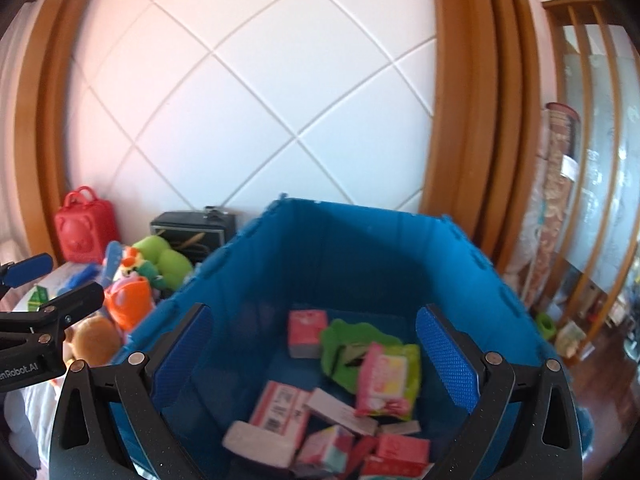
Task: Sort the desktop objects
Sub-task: 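Withdraw both tools from the crate back toward the pile, then grasp the green medicine box with left tool while right reaches the white plush duck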
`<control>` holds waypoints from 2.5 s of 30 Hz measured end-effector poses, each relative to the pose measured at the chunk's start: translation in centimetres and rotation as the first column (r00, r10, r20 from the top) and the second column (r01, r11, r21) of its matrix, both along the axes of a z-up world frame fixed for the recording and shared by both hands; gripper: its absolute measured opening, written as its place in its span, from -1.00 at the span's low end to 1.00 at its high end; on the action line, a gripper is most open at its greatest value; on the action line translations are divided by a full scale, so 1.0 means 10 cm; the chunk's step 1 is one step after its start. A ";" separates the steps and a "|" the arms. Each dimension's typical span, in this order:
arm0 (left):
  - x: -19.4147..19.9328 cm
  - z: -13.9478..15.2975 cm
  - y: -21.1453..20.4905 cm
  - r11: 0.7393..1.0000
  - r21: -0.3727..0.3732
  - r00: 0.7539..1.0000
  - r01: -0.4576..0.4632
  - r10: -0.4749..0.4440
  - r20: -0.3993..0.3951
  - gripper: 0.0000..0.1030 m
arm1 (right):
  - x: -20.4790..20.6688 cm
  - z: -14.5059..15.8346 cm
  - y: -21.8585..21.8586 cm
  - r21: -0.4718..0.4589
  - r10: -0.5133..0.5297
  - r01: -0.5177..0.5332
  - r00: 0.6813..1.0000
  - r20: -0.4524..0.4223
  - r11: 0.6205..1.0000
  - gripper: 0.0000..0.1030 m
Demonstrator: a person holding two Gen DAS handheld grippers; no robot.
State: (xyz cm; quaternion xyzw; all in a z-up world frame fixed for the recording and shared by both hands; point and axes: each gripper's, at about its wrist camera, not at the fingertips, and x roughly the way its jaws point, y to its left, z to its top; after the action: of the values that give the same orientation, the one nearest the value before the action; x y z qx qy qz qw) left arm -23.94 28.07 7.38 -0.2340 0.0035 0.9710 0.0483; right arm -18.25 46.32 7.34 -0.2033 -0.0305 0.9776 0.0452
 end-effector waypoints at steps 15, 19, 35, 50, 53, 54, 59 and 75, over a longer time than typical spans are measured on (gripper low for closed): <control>0.20 -0.32 -1.56 0.964 -0.034 0.964 -0.263 0.263 0.021 0.81 | -0.09 0.08 -1.27 0.017 0.267 -0.267 0.960 -0.085 0.964 1.00; 0.19 -0.51 -2.23 0.947 -0.043 0.945 -0.318 0.320 0.063 0.81 | -0.20 -0.01 -1.78 0.016 0.288 -0.287 0.956 -0.048 0.958 1.00; -0.23 -1.88 -4.39 0.927 -0.112 0.842 -0.357 0.371 0.392 0.81 | -0.91 -1.26 -3.26 -0.095 0.210 -0.189 0.922 0.325 0.977 1.00; -0.87 -2.70 -4.35 0.965 -0.131 0.813 -0.226 0.261 0.521 0.76 | -1.19 -2.21 -3.64 -0.163 0.147 -0.062 0.795 0.588 0.985 1.00; -0.85 -2.82 -4.38 0.973 -0.100 0.797 -0.207 0.227 0.559 0.43 | -1.23 -2.36 -3.70 -0.180 0.150 -0.046 0.764 0.627 0.983 1.00; -0.82 -2.84 -4.39 0.977 -0.083 0.799 -0.196 0.208 0.564 0.32 | -1.24 -2.41 -3.73 -0.194 0.159 -0.042 0.751 0.641 0.980 1.00; -0.71 -2.80 -4.32 0.985 -0.090 0.816 -0.146 0.171 0.553 0.03 | -1.26 -2.52 -3.82 -0.248 0.194 -0.033 0.724 0.662 0.968 0.99; -0.53 -2.75 -4.03 0.995 -0.089 0.829 -0.047 0.089 0.552 0.03 | -1.37 -2.79 -3.95 -0.324 0.237 -0.008 0.698 0.675 0.946 0.42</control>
State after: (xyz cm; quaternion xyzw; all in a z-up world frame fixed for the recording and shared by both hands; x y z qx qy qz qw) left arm -29.28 -12.21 -20.07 -0.5072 0.0160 0.8617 0.0044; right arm -31.95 6.81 -20.58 -0.5634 0.0876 0.8188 -0.0669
